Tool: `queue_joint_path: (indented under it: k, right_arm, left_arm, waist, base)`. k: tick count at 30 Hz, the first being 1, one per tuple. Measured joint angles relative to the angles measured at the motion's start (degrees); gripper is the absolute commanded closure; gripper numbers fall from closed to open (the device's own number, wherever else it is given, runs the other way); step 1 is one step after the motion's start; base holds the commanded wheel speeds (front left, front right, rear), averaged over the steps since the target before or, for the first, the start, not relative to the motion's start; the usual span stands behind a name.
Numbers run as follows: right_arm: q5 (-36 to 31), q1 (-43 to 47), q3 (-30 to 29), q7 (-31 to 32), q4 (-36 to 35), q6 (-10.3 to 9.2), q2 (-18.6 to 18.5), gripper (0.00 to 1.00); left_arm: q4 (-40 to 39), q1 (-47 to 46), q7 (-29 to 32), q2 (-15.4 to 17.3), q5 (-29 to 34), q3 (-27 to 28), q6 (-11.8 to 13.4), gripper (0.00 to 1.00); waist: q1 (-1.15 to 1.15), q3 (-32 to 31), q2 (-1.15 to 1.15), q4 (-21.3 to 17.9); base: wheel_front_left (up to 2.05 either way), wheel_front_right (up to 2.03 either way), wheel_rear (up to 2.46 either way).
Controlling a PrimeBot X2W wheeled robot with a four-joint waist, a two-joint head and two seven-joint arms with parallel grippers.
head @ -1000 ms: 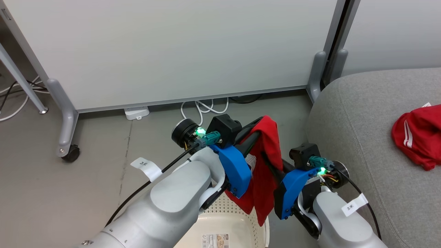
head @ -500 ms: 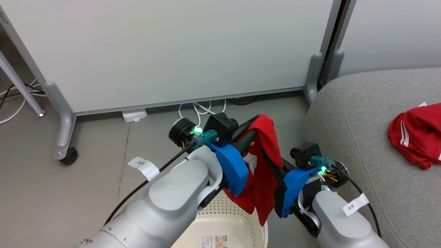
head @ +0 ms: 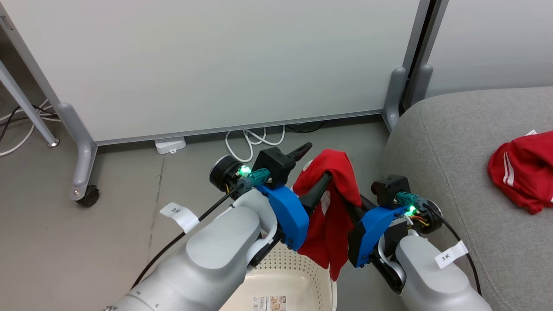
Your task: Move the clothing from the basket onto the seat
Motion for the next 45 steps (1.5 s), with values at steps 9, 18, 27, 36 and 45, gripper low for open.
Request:
queue_joint_path:
  k: [9,18,27,36,45]
  right_arm:
    - [-0.07,-1.10,-3.11,-1.35,1.22,0.00,0.00,1.00]
    - [-2.24,-2.04,-7.35,-2.49,2.72,0.00,-0.01,1.00]
    - [-2.03,-1.82,-7.37,-2.66,2.12,0.00,-0.01,1.00]
    - [-3.14,-1.24,-8.20,-2.60,1.93,0.00,-0.01,1.00]
    - [-3.10,-0.80,-7.94,-2.19,0.57,0.00,0.01,1.00]
  left_arm:
    - [-2.46,6.08,-1.08,1.88,-0.34,2.33,1.57,0.00]
    - [-14.05,16.79,-1.18,7.35,5.38,11.39,4.57,0.00]
    - [-28.62,31.51,-1.24,11.32,15.78,27.09,7.27,0.00]
    - [-33.77,41.64,-1.23,9.94,24.61,38.19,4.37,0.00]
    - [-33.53,44.41,-1.24,7.20,29.16,43.26,1.27,0.00]
  waist:
    - [0.00,0.06,0.00,0.30]
    - [0.00,0.39,0.00,-0.11]
    - [0.00,0.55,0.00,-2.49]
    - [0.00,0.60,0.00,-3.79]
    - [0.00,0.44,0.00,-5.77]
  base:
    - [0.00,0.00,0.00]
    - [0.00,0.00,0.00]
    - [0.00,0.00,0.00]
    - [0.00,0.00,0.00]
    - [0.00,0.00,0.00]
